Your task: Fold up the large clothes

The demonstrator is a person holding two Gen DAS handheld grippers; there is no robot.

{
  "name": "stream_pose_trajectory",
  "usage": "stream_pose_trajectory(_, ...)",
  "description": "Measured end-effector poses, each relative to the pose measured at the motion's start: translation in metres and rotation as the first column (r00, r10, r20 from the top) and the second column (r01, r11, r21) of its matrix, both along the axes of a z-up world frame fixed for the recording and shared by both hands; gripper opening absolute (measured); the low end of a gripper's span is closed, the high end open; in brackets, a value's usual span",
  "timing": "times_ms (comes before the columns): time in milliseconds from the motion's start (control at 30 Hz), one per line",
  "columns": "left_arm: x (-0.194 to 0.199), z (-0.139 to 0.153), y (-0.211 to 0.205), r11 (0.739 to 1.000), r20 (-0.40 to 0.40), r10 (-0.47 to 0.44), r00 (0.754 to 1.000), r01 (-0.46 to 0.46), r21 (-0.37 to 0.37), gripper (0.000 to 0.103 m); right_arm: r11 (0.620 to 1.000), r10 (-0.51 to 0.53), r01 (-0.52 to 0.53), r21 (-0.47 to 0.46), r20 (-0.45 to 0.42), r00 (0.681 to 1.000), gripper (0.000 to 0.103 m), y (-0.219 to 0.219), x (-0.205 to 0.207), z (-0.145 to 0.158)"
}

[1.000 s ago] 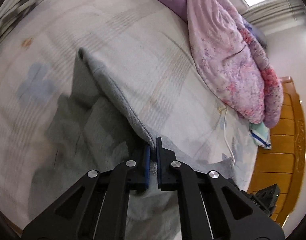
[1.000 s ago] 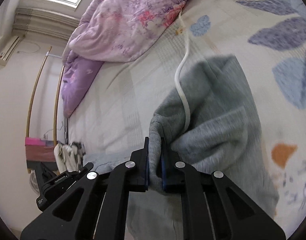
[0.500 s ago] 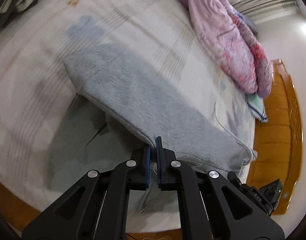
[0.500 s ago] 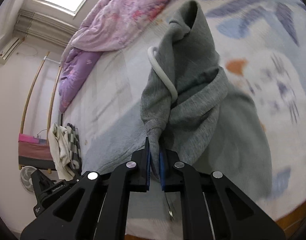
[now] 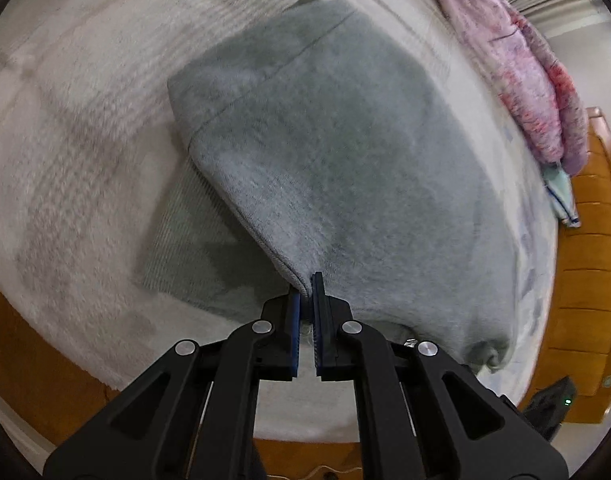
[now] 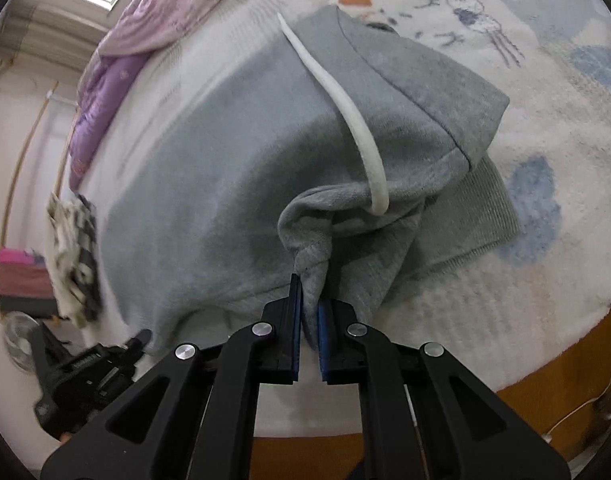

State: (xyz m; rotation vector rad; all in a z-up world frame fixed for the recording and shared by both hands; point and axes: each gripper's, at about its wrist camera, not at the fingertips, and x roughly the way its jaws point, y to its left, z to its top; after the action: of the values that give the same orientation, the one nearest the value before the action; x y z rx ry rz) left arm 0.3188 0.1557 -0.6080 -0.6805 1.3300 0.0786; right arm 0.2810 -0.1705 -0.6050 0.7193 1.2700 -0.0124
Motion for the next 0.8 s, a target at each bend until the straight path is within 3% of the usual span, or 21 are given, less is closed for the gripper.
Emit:
stream_pose_trajectory(167,-0.005,-0.003,-0.008,0.999,0.025,-0.008,1.0,0.007,0.039,0.005,0.999,0.036,-0.036,-0.018,-0.009,0.999,0.005,0.003,-0.009,-0.011)
stream_pose_trajectory(400,-0.008,0.053,-0.01,0.997,0.172,-0.052,0.984,0.04,0.071,0.009,0.987,0.084,-0.068,-0.145,0.112,0.99,0.011,0.0,-0.003,0.06)
stream_pose_trajectory(533,0.017,0.079,-0.019,0.986,0.252,-0.13,0.959,0.097,0.138,0.009,0.973,0.124,-0.079,-0.219,0.199,0.972,0.01,-0.008,0.031,0.076)
stream_pose_trajectory(633,0.039,0.085,-0.01,0.993,0.261,-0.062,0.963,0.032,0.116,0.009,0.965,0.126,-0.079,-0.251,0.18,0.976,0.01,-0.019,0.063,0.057)
stream_pose_trajectory(700,0.032,0.09,0.0,0.994,0.281,0.003,0.96,-0.033,0.101,0.019,0.958,0.133,-0.099,-0.27,0.11,0.985,0.01,-0.029,0.072,0.03)
stream_pose_trajectory(767,0.019,0.081,0.009,0.99,0.22,0.047,0.974,-0.075,0.122,0.021,0.961,0.116,-0.112,-0.251,0.002,0.993,0.003,-0.04,0.063,-0.009)
stream_pose_trajectory(800,0.013,0.077,0.011,0.988,0.189,0.057,0.98,-0.083,0.133,0.021,0.972,0.092,-0.089,-0.215,0.001,0.996,0.0,-0.045,0.053,-0.018)
